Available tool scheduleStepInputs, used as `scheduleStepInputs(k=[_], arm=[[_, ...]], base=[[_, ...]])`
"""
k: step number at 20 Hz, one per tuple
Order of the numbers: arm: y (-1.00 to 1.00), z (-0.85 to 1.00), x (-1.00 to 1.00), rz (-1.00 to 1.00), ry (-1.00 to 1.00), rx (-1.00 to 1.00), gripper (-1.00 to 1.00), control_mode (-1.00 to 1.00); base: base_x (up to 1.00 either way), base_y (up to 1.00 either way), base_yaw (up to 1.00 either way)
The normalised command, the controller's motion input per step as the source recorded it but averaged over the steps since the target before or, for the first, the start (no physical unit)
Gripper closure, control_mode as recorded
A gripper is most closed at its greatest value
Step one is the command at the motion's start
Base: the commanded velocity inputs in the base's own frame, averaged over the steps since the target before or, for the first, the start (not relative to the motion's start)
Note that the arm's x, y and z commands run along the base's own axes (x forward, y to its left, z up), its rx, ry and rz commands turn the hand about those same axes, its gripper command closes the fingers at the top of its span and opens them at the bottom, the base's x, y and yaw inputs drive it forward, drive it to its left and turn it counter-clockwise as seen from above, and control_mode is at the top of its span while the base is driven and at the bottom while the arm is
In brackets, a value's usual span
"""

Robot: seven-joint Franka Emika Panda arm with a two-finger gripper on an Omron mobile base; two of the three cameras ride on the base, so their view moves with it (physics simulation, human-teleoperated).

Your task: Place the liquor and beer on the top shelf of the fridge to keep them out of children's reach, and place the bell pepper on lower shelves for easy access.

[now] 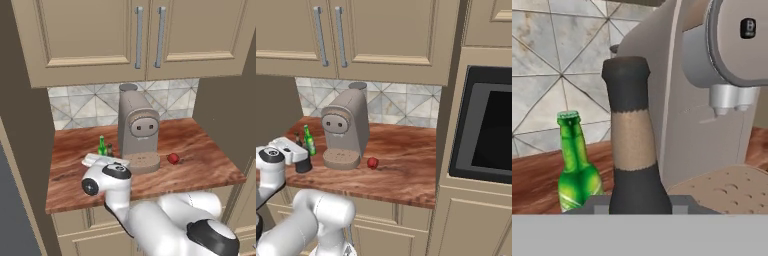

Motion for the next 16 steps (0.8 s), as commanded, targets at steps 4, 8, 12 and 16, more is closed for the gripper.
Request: scheduleStepInputs(k=[4, 8, 12, 16], arm=[[-0.34, 0.74, -0.17, 0.13, -0.06, 0.03, 1.0, -1.0], [-0.45, 0.86, -0.01, 0.15, 0.0, 0.05, 1.0, -1.0], [-0.57, 0.85, -0.06, 0.11, 0.0, 0.05, 1.0, -1.0], [-0.58, 0.79, -0.18, 0.08, 0.0, 0.03, 1.0, -1.0]], base=[[0.0, 0.0, 0.0], [0.0, 0.0, 0.0], [0.0, 0.0, 0.0], [0.0, 0.0, 0.0]])
